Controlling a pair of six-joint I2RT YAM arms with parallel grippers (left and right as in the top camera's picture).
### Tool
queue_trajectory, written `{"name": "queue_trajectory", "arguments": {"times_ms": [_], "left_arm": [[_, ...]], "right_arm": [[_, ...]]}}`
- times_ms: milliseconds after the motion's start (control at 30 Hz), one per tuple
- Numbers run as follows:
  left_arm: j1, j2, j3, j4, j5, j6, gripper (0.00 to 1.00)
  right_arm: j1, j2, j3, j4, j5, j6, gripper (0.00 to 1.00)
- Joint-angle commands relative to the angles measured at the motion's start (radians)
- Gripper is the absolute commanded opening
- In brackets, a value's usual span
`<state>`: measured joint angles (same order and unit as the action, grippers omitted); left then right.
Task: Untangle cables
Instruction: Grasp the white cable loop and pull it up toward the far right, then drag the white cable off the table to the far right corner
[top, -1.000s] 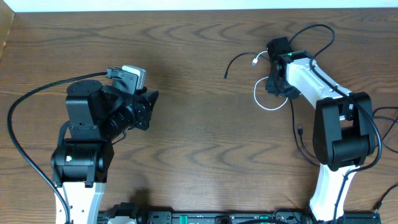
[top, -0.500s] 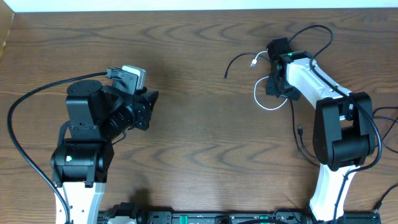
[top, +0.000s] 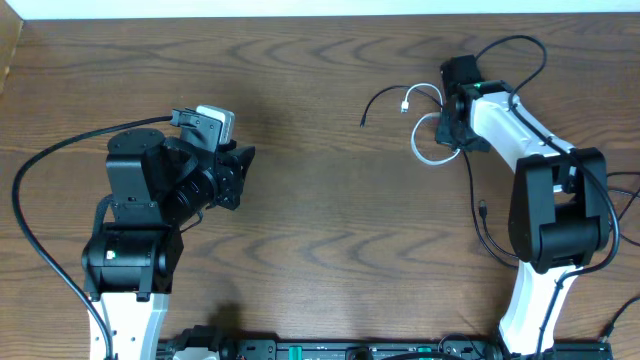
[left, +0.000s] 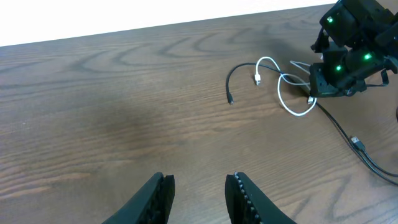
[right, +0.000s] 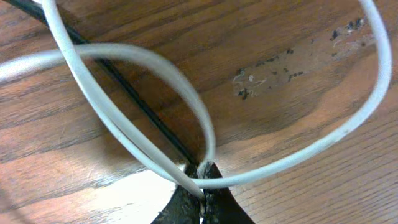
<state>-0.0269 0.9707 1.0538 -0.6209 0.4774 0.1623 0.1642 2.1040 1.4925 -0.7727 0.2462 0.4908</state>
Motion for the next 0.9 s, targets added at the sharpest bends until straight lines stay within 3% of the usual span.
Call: {"name": "queue_trajectory", "arguments": {"times_ms": [0, 533, 867], "left_arm": [[0.003, -0.005, -0.003, 0.001, 0.020, 0.018, 0.33], [0.003, -0.005, -0.003, -0.001, 0.021, 0.017, 0.33], [0.003, -0.005, -0.003, -0.002, 0.021, 0.016, 0.33]], "right_arm": [[-0.001, -0.001, 0.005, -0.001, -0.021, 0.009, 0.01], [-0.018, -0.338, 0.267, -0.171, -0.055, -0.084, 0.01], [-0.156, -0.516, 0.475, -0.289, 0.017, -0.130, 0.01]]}}
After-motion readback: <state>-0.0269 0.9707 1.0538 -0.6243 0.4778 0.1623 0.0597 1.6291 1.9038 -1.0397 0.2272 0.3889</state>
